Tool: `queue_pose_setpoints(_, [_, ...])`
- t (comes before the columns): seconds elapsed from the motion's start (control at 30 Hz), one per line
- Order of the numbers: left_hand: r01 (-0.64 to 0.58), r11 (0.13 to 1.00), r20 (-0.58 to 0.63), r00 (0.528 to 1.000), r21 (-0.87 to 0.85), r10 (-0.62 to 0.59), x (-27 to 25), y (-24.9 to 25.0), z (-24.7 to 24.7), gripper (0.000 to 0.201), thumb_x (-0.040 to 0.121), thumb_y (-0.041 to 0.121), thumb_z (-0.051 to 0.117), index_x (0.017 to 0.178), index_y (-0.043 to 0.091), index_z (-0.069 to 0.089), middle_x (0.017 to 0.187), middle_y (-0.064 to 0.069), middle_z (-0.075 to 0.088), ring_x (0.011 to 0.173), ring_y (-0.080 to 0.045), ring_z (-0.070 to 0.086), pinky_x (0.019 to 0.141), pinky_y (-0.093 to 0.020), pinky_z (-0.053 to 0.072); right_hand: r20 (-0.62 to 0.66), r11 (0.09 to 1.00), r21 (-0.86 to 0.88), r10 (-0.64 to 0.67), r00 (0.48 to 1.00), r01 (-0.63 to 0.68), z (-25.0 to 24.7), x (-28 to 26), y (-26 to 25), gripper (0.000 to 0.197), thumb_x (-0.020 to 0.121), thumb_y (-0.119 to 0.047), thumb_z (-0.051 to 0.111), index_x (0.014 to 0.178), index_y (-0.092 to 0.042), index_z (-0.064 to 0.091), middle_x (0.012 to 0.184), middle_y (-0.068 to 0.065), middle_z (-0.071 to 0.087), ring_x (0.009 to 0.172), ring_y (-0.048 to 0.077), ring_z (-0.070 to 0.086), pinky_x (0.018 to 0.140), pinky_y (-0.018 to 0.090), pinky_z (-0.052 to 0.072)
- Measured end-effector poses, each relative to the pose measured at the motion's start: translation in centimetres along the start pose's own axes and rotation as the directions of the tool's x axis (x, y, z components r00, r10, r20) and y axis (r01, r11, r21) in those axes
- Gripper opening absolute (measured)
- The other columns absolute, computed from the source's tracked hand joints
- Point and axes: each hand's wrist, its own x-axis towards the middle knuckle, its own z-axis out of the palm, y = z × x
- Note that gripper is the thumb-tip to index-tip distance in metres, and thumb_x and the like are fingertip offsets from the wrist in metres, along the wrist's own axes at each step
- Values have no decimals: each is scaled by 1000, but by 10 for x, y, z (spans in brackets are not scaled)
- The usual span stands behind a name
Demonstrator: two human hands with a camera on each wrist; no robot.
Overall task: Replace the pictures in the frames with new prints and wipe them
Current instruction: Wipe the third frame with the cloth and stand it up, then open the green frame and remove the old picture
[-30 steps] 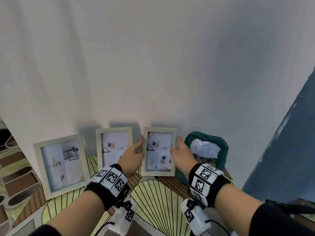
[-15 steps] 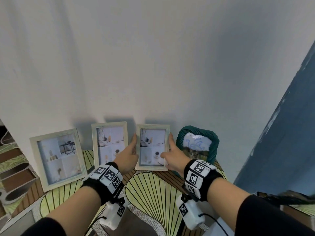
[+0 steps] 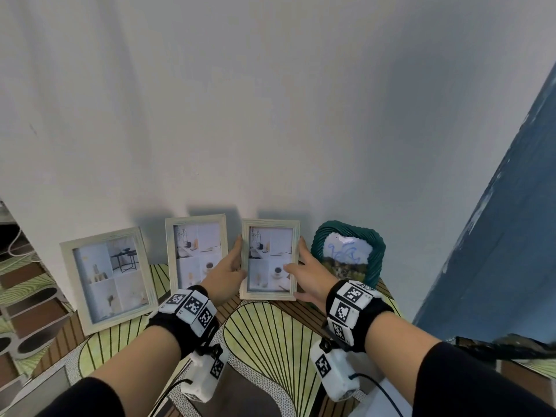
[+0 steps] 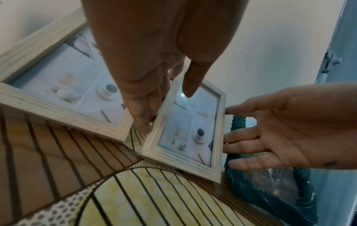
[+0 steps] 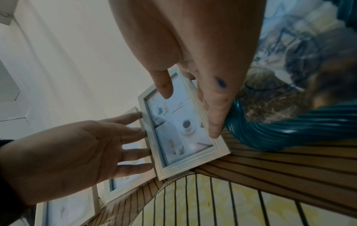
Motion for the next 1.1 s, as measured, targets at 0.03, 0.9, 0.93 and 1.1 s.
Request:
queue_pose_setpoints(0.03, [3, 1000, -9, 1000, -14, -3, -1, 1, 0, 77, 100, -4, 40, 156, 28, -2, 163, 3, 13, 149, -15, 18, 121, -43, 23, 0, 1000, 4, -1, 1000, 1, -1, 0, 0, 77, 101, -15, 48, 156, -38, -2, 156, 2, 36, 118, 31, 58, 100, 49, 46])
queue_pose_setpoints(0.9, [-273, 959, -223, 933, 69, 282, -79, 94, 63, 28, 99, 41, 51, 126, 40, 54, 110, 7, 67, 98, -9, 66, 87, -33, 54, -340, 939, -118, -345, 875, 324, -107, -124, -27, 28, 96, -27, 61, 123, -31, 58, 93, -3, 77, 83, 9, 74, 67, 21, 56])
queue_pose_setpoints(0.93, [-237, 969, -168, 955, 72, 246, -71, 92, 69, 33, 99, 42, 49, 132, 42, 49, 116, 7, 64, 104, -11, 64, 92, -37, 53, -345, 944, -122, -329, 879, 306, -116, -122, -25, 28, 96, -27, 61, 123, -31, 58, 93, -3, 77, 83, 9, 74, 72, 26, 57])
queue_pose_setpoints(1.1, [-112, 969, 51, 993, 222, 104, -33, 85, 100, 55, 103, 41, 39, 154, 37, 17, 126, -1, 55, 114, -17, 54, 100, -31, 42, -382, 966, -172, -244, 891, 191, -150, -103, 2, 30, 99, -27, 55, 128, -25, 58, 95, -1, 74, 84, 13, 73, 75, 28, 55])
